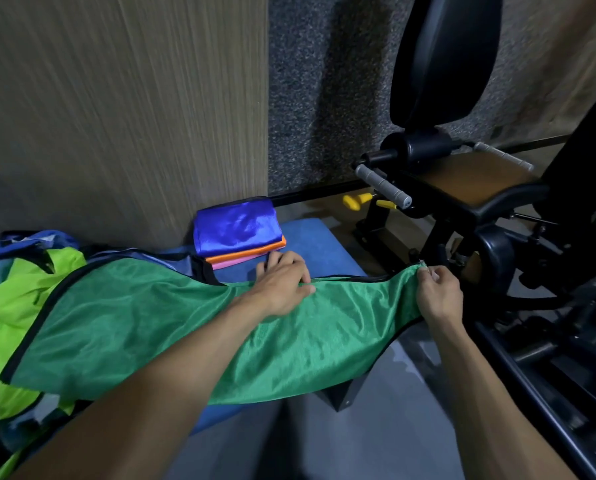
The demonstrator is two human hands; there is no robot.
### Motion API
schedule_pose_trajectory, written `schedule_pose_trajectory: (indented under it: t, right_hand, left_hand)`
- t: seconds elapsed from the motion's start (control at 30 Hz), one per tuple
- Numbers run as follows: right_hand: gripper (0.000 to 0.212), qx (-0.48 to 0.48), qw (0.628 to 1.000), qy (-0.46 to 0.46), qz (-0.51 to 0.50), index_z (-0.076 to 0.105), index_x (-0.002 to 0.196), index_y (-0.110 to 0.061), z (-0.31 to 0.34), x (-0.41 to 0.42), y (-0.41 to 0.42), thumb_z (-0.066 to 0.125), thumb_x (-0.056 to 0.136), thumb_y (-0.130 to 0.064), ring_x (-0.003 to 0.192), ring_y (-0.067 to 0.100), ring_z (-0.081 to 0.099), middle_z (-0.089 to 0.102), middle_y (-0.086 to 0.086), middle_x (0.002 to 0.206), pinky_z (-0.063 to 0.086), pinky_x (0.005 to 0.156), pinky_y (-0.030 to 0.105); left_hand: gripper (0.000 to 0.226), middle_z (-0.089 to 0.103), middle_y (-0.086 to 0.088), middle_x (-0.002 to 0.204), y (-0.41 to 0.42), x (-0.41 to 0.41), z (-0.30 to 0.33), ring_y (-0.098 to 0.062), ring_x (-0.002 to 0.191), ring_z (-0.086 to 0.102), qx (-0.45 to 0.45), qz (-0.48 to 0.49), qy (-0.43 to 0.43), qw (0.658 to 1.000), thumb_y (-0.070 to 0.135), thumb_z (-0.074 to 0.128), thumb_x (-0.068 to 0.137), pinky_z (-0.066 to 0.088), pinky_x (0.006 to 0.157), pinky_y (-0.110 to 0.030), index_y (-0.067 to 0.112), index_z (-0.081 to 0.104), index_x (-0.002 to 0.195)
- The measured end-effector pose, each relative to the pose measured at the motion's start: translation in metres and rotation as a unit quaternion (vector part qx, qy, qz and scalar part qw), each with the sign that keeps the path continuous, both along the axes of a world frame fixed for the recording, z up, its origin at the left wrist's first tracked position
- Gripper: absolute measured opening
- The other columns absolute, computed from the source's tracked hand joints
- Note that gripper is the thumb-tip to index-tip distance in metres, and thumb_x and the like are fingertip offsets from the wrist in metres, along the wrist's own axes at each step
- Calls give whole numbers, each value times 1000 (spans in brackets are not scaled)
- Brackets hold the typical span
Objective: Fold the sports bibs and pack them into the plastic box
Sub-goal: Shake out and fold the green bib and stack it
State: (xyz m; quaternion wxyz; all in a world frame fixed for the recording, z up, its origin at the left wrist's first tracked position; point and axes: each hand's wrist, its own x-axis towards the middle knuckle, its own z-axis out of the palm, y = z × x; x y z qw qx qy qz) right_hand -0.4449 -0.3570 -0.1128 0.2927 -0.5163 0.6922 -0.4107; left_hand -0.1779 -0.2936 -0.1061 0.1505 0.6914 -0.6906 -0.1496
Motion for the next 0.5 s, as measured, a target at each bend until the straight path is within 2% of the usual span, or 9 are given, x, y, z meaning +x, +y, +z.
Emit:
schedule_pose_trajectory:
  t: [0.07,0.17,0.27,0.33,0.43,0.5]
  right_hand:
    - [22,0,1000,2,2,61,94,-8,0,-1,0,49,101,-25,70,15,53,60,1,79,38,62,35]
    - [22,3,1000,1,2,60,94,-8,-2,-3,-1,49,102,-26,75,21,55,60,1,79,39,68,35]
    - [23,6,1000,6,6,60,96,-8,-5,-4,-2,48,103,-26,73,19,54,59,1,80,41,70,36]
    - [23,3,1000,13,8,60,96,-8,-5,-5,-2,48,104,-27,74,20,54,59,1,80,41,70,35]
    - [24,-4,1000,18,13,60,96,-9,-4,-5,-3,49,103,-29,80,25,57,60,0,81,42,71,36]
    - [24,-7,1000,21,15,61,96,-9,-3,-5,-5,49,103,-29,82,27,57,60,1,81,42,72,36]
  left_hand:
    - [12,45,13,134,-5,3,2,-13,130,29,-20,7,10,1000,40,60,99,22,103,-37,31,54,93]
    - [13,49,11,128,-8,4,-1,-15,127,34,-60,3,-55,997,41,57,100,24,106,-40,32,48,96]
    - [14,49,10,121,-4,0,-10,-18,121,39,-97,13,-83,992,41,56,100,24,103,-40,32,46,98]
    - [13,49,11,125,1,-4,-16,-19,122,40,-126,11,-97,987,40,59,99,24,104,-38,31,52,105]
    - [34,51,3,137,17,-9,-16,-25,129,42,-218,-9,-124,968,34,70,91,28,107,-41,24,60,121]
    - [38,52,1,140,31,-10,-14,-24,130,44,-232,-68,-141,960,35,64,95,32,109,-43,22,60,130]
